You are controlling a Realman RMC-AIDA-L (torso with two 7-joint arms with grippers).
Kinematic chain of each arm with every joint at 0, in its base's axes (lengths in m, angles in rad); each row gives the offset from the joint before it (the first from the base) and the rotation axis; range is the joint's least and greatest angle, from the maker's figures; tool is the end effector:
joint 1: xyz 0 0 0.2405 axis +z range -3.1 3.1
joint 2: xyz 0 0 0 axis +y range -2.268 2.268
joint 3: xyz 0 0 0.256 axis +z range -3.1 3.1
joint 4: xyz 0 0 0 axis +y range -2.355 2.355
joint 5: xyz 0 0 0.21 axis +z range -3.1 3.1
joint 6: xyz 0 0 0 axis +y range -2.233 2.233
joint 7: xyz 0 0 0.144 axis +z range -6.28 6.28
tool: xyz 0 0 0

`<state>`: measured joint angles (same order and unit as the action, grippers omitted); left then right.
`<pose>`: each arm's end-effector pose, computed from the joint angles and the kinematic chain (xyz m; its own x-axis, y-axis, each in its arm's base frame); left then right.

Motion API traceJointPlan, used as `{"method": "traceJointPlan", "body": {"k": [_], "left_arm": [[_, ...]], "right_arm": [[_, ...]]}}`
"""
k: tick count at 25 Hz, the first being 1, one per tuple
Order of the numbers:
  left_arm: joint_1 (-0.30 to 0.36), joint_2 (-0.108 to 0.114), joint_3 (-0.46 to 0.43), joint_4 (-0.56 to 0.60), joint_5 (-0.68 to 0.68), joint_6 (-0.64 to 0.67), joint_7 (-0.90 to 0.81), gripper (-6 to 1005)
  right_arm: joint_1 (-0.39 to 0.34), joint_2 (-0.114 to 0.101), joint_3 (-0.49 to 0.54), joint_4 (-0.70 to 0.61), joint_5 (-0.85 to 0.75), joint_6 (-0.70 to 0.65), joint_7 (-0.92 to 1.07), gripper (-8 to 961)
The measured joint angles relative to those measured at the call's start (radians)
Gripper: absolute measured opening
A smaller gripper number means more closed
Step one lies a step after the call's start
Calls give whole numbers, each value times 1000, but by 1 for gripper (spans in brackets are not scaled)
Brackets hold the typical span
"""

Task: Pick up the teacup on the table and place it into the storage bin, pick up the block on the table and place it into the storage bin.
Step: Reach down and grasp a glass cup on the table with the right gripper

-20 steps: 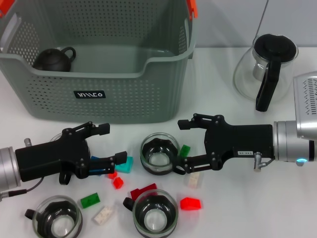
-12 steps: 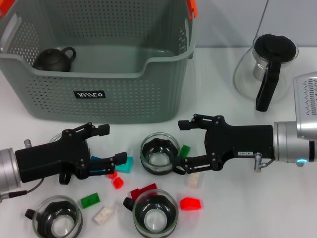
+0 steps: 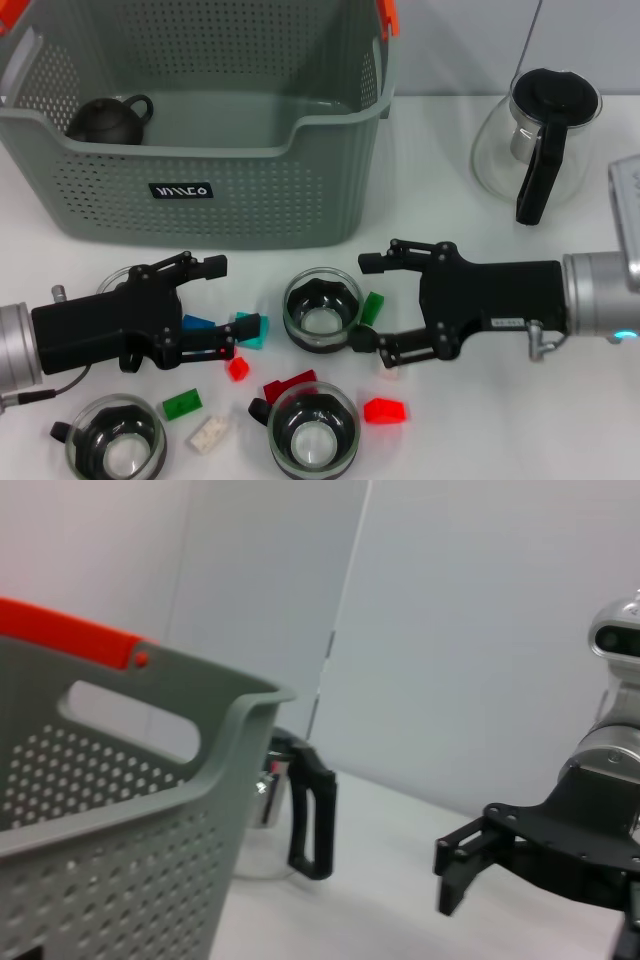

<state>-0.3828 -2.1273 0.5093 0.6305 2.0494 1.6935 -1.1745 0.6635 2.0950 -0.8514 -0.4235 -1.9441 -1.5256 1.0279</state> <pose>-0.2977 0.2709 -0.0052 0.7391 0.3010 0.6026 0.4808 -0.8623 -0.1590 0.2215 0.3244 -0.0610 0.8797 -0.0757 -0.4694 -0.1227 -0.9899 -0.0703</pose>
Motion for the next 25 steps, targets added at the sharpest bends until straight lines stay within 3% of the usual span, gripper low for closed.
{"method": "traceJointPlan", "body": {"k": [4,10,18,25], "left_arm": [[-1,1,-3,3,0,21,0,929],[-1,-3,-2,0,0,6,0,928],[0,-6,-7,-22,-1,-24,-12,926],[1,-8,-8,-37,-4,-41,-13,924]], "right_arm": [[-26,-6,-5,-45,-10,-131,-37,945],[-61,2,-61,-160,-92,-273,-66,945],[-53,3,-180,-258,-133,-301,-60,945],[19,7,-283,-268,-129,-256,-24,945]]}}
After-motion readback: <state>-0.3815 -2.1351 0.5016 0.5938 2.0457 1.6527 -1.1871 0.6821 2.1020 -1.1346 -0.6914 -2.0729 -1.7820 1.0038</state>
